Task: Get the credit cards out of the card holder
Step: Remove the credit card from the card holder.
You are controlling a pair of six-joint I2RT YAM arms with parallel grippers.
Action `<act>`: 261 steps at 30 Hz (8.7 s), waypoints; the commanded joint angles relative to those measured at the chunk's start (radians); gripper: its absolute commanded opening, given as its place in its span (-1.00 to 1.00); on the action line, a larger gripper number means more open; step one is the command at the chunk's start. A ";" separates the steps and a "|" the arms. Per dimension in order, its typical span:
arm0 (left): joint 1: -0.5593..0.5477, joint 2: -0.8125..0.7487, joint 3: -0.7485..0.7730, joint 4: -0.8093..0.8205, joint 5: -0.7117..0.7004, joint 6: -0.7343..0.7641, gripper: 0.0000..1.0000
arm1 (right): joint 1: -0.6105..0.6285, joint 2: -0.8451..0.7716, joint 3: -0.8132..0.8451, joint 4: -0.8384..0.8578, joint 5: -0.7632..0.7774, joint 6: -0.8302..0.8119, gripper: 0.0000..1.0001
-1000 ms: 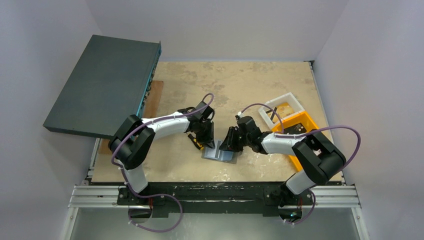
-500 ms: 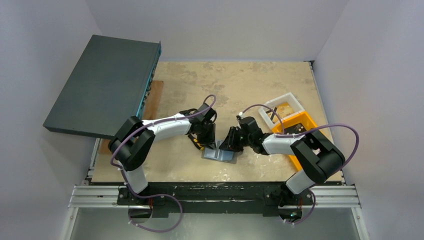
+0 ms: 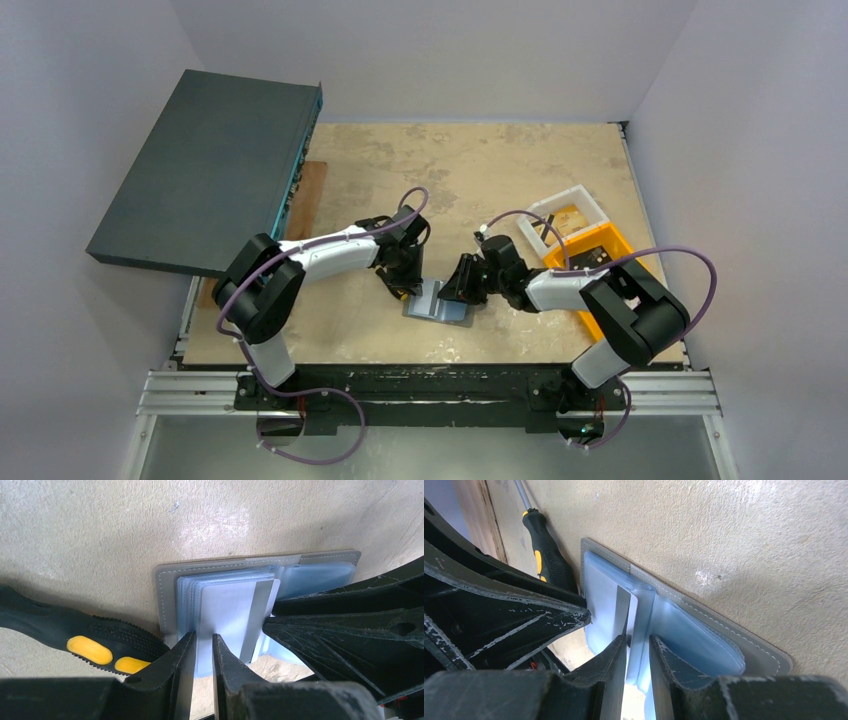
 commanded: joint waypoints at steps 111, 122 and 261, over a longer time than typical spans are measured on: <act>0.003 0.099 -0.005 -0.030 -0.054 -0.113 -1.00 | -0.181 0.113 -0.204 0.341 -0.215 0.055 -0.57; 0.003 0.104 -0.003 -0.047 -0.078 -0.110 -1.00 | -0.182 -0.042 -0.211 0.143 -0.119 0.007 -0.96; -0.033 0.132 0.055 -0.002 -0.018 -0.074 -1.00 | -0.226 -0.580 -0.208 -0.372 0.094 -0.062 -1.00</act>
